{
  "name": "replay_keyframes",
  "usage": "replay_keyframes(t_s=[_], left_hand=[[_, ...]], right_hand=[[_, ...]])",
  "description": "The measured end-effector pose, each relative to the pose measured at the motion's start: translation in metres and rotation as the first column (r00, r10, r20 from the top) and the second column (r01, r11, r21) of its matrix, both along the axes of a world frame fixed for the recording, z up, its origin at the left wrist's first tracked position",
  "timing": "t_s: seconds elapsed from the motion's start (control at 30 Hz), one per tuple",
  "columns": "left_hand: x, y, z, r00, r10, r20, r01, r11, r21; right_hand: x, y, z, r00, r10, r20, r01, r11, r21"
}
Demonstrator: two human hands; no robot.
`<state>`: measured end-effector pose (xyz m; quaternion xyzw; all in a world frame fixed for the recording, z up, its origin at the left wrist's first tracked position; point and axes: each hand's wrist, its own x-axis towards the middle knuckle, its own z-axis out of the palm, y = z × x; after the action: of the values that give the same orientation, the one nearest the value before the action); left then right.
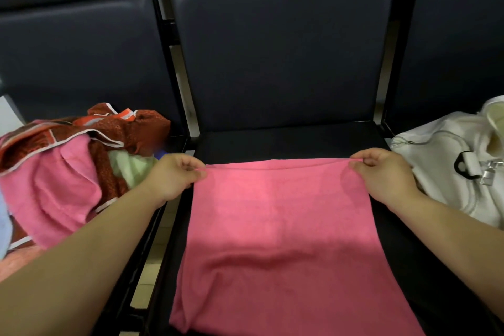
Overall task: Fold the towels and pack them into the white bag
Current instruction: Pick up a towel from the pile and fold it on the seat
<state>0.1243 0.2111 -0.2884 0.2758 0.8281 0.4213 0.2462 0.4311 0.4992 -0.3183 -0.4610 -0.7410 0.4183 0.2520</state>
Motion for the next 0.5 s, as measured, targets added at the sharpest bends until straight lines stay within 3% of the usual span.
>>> replay_keyframes(t_s=[0.17,0.37,0.5], left_hand=[[-0.002,0.028,-0.010,0.985,0.137,-0.103,-0.124,0.985,0.118],[-0.009,0.043,-0.021,0.935,0.135,-0.328,-0.138,0.990,0.014],[-0.009,0.043,-0.024,0.911,0.108,-0.398,-0.139,0.989,-0.050]], right_hand=[[-0.005,0.003,0.003,0.999,-0.039,0.006,0.039,0.998,0.058],[-0.011,0.007,0.000,0.997,-0.030,0.069,0.020,0.991,0.134],[-0.016,0.009,0.000,0.991,-0.042,0.131,0.020,0.986,0.164]])
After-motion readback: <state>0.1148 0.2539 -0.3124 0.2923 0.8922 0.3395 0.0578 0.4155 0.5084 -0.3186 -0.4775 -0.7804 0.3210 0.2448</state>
